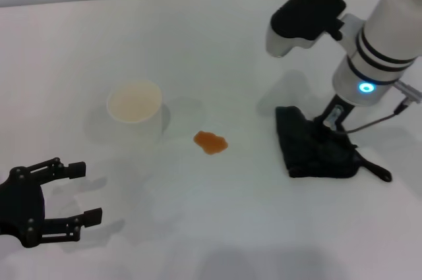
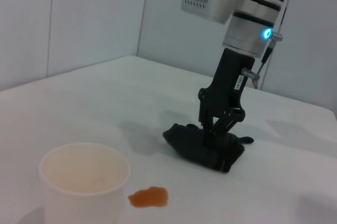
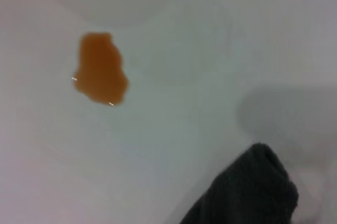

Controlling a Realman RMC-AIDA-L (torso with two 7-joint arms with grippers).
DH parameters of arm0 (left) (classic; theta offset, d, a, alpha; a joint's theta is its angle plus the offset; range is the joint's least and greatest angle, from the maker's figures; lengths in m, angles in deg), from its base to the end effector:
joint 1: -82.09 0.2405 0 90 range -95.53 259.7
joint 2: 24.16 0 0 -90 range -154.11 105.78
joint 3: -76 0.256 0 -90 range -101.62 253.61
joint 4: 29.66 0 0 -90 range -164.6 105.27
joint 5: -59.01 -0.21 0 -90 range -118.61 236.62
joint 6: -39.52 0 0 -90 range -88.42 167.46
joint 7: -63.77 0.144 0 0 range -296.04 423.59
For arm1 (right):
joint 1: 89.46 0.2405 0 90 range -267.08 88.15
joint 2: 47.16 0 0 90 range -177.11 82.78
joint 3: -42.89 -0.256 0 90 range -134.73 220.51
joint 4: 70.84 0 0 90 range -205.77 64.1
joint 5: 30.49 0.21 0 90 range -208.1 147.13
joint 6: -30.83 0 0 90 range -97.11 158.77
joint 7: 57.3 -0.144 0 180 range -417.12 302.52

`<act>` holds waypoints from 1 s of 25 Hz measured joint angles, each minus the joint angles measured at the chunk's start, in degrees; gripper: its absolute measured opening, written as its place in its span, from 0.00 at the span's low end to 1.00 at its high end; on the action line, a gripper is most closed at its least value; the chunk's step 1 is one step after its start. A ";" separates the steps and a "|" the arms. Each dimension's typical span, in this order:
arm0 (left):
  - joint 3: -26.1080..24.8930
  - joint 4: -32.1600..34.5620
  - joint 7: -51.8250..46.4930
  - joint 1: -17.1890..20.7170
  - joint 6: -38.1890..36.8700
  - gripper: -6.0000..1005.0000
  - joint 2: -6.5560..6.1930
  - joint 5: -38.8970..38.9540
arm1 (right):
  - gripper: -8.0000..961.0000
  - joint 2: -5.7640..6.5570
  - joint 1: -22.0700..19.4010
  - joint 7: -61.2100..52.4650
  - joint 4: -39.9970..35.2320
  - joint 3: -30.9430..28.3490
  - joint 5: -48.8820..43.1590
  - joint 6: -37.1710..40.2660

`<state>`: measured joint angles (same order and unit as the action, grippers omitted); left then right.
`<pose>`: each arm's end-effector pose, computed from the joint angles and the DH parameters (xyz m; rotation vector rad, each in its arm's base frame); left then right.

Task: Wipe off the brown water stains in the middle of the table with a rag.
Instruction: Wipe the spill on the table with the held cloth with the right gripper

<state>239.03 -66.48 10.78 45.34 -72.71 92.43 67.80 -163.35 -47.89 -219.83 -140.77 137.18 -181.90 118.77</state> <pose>-0.3133 0.2628 0.0297 -2.8634 -0.5007 -0.6457 0.1729 0.3581 -0.0297 -2.4765 0.9627 -0.7763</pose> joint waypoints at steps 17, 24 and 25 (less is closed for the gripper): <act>0.00 0.21 0.03 -0.75 -0.32 0.89 0.03 -0.70 | 0.11 -0.01 9.84 0.29 4.37 12.38 8.13 -7.37; 0.00 0.04 0.07 -0.78 -0.73 0.89 -0.14 -0.71 | 0.11 -0.01 10.32 0.72 4.66 13.54 9.16 -11.61; 0.00 -0.01 0.08 -0.78 -0.75 0.89 -0.19 -0.71 | 0.11 -0.01 10.33 0.85 4.84 13.64 9.20 -12.37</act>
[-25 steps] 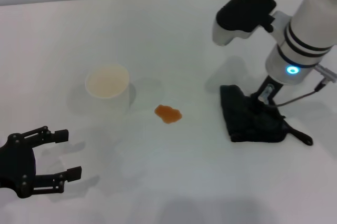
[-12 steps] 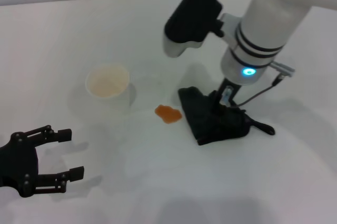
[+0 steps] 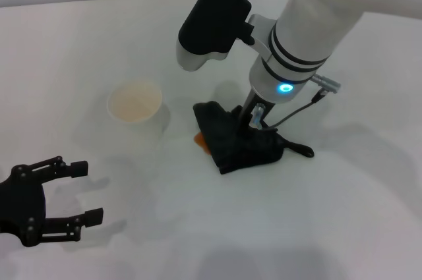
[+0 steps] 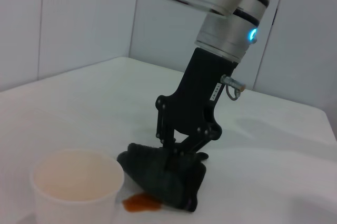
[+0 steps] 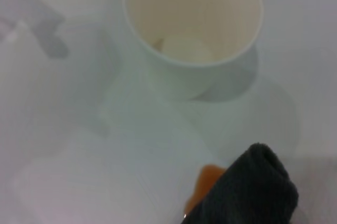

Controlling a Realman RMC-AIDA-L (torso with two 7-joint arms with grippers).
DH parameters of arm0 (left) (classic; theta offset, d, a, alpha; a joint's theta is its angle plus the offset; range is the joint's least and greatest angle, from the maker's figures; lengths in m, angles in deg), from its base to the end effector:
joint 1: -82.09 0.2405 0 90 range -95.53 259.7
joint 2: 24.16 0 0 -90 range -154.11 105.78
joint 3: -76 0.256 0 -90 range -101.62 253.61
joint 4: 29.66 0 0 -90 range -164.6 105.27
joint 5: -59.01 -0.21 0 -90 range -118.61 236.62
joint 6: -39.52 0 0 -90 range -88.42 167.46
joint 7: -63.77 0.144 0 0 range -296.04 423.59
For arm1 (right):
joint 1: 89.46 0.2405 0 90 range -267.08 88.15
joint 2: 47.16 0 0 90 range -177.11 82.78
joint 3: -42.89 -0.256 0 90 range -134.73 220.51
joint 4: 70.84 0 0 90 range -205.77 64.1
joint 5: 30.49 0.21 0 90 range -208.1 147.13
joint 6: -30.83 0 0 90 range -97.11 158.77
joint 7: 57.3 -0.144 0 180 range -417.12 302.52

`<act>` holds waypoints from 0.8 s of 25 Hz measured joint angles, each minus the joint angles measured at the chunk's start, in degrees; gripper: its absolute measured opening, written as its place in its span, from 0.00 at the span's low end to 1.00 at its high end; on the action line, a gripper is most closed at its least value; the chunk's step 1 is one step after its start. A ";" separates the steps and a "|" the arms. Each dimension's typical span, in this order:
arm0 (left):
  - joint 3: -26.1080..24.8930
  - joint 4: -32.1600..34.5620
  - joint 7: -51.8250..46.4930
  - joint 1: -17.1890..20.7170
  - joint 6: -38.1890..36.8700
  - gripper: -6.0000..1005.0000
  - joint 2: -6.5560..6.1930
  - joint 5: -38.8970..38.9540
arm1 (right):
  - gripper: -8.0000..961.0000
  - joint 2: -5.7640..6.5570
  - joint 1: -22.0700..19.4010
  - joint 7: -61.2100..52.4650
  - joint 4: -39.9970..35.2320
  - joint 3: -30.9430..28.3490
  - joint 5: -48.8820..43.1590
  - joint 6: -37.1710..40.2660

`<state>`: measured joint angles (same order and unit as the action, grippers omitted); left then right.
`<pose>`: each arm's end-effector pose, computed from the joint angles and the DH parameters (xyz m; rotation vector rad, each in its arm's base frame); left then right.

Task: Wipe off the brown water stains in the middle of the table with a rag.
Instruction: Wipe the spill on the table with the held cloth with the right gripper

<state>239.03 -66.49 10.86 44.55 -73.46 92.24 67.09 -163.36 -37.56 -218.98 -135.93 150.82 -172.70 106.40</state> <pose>-0.3095 0.2651 0.0308 -2.8844 -0.4820 -0.6501 0.1059 0.3648 -0.0841 -2.6699 0.5726 -0.6814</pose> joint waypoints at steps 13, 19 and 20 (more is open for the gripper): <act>0.00 -0.09 0.10 0.16 -0.14 0.89 -0.32 0.63 | 0.11 0.00 -0.44 3.10 2.60 0.42 3.72 -5.87; 0.00 -0.09 -0.02 0.14 -0.14 0.89 -0.39 0.96 | 0.11 0.00 -0.83 4.03 2.52 2.28 6.97 -6.03; 0.00 -0.09 -0.03 0.13 -0.14 0.89 -0.41 1.12 | 0.11 0.00 -0.84 4.03 2.45 2.48 7.15 -6.08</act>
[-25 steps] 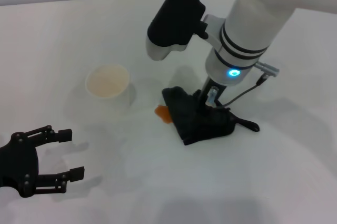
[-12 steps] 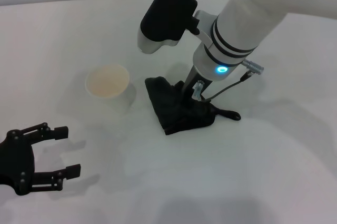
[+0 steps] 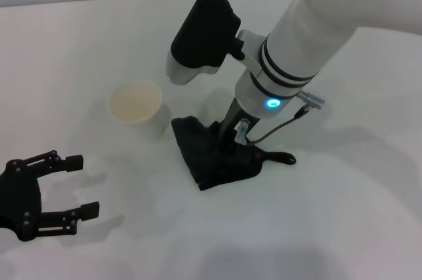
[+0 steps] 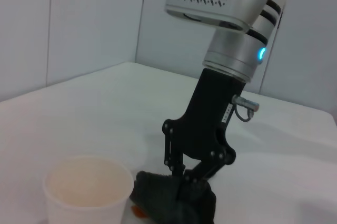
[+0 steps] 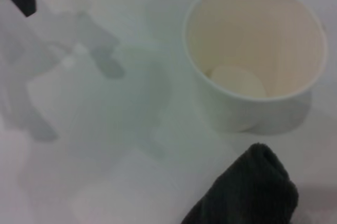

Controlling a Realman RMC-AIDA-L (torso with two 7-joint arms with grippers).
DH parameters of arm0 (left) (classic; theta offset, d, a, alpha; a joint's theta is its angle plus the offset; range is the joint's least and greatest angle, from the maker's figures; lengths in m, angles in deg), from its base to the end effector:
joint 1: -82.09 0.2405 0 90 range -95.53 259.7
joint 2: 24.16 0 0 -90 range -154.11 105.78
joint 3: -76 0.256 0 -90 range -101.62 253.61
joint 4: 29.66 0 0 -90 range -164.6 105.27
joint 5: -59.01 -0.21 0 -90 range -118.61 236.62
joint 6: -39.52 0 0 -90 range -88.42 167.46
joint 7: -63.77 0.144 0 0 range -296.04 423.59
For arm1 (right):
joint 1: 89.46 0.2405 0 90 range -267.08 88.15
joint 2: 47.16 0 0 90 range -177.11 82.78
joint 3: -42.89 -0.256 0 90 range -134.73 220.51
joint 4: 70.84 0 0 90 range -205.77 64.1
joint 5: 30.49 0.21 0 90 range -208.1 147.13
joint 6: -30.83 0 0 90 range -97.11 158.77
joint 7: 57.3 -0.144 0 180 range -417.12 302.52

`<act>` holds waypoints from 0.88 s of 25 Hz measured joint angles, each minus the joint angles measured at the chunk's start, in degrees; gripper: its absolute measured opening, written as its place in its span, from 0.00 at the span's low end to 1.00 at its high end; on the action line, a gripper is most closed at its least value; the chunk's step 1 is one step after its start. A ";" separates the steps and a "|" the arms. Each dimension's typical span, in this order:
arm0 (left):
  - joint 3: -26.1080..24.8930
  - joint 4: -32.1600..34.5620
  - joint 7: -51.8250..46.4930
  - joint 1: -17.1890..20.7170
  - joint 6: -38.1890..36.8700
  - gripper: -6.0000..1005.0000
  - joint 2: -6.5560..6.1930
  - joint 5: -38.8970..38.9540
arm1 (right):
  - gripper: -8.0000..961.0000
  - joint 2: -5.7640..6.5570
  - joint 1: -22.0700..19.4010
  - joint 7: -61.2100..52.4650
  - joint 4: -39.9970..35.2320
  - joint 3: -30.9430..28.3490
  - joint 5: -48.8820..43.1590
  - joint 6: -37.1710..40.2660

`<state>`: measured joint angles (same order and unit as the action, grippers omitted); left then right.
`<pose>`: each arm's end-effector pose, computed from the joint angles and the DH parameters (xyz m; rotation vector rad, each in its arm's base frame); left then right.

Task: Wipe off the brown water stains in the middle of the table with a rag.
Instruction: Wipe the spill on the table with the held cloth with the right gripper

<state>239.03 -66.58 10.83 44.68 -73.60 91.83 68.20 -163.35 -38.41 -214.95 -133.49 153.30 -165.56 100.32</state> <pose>-0.3100 0.2671 0.0351 -2.8647 -0.4716 -0.6569 0.1060 0.3578 -0.1015 -2.7714 0.5575 -0.5737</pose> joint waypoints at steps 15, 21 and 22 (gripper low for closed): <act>0.00 0.00 -0.06 -0.05 0.00 0.89 0.02 0.22 | 0.11 0.00 2.16 0.18 5.14 0.41 -0.07 -6.75; 0.00 0.00 -0.06 0.09 0.00 0.89 0.00 0.26 | 0.11 0.19 2.49 0.41 6.14 -0.12 -0.38 -8.92; 0.00 0.00 -0.06 0.09 0.00 0.89 -0.04 0.27 | 0.11 0.21 2.61 0.52 6.52 -0.18 -0.40 -9.33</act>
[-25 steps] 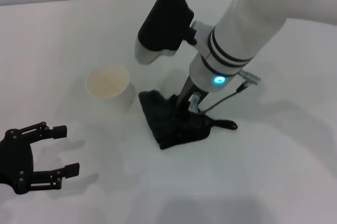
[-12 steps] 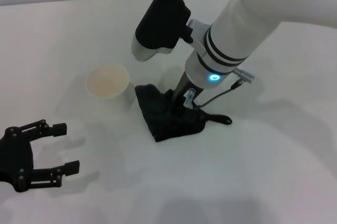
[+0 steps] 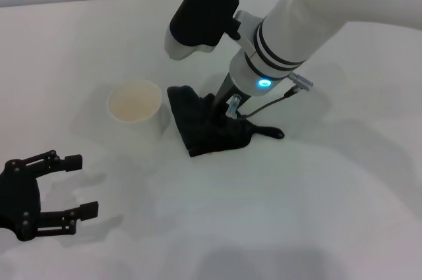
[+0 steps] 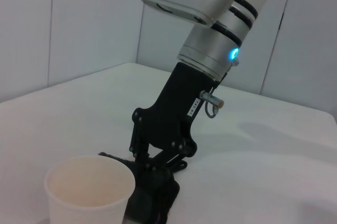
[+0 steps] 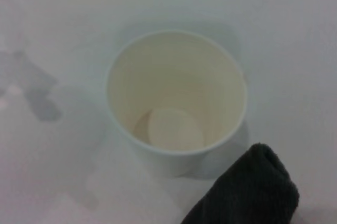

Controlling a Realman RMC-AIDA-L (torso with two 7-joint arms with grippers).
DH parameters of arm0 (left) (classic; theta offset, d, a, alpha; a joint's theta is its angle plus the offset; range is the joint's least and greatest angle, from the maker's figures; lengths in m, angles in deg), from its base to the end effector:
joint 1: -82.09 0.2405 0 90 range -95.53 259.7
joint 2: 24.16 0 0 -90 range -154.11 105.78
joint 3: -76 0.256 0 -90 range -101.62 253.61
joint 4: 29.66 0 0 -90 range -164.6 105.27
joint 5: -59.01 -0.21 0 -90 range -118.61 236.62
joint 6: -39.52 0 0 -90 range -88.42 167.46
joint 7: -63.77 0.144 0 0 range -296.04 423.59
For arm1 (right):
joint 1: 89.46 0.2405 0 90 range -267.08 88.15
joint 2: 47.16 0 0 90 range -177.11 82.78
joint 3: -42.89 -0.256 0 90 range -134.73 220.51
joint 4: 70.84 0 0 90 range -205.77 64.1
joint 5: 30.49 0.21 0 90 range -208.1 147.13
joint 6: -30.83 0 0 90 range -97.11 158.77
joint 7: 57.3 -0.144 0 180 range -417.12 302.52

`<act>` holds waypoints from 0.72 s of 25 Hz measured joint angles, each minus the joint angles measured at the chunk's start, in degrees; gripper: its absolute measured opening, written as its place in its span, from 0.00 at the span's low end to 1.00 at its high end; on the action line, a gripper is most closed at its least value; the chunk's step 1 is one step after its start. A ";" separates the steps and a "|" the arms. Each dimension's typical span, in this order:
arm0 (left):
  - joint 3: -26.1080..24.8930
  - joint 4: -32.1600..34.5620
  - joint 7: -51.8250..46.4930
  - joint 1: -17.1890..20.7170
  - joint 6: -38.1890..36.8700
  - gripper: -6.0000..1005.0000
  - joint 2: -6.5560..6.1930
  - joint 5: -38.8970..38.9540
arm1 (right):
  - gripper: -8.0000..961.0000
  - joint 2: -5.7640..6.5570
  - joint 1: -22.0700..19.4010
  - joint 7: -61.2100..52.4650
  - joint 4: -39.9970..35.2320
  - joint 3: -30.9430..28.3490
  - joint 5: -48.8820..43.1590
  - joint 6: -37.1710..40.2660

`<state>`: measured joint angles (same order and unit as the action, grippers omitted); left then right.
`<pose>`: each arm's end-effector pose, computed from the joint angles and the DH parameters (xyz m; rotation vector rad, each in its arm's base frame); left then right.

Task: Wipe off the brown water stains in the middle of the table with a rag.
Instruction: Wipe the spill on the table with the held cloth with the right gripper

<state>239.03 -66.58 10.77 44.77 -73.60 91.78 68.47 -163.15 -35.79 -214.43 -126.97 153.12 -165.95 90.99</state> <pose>-0.3103 0.2672 0.0357 -2.8597 -0.4723 -0.6593 0.1065 0.3855 -0.1040 -2.6904 0.5344 -0.4713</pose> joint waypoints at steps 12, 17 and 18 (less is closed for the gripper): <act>0.00 0.00 0.00 0.29 -0.05 0.89 -0.11 0.04 | 0.11 -0.07 0.80 0.16 3.11 -1.82 -2.87 -3.61; 0.00 0.00 0.00 0.32 -0.09 0.89 -0.11 0.04 | 0.11 -0.02 0.42 0.84 2.90 -2.13 -2.98 -2.84; 0.00 0.01 0.00 0.32 -0.09 0.89 -0.11 0.04 | 0.11 -0.09 0.41 1.27 2.87 -1.80 -2.87 -2.26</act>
<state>239.03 -66.58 10.77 45.09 -73.68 91.67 68.50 -163.24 -35.39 -213.16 -124.10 151.32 -168.82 88.73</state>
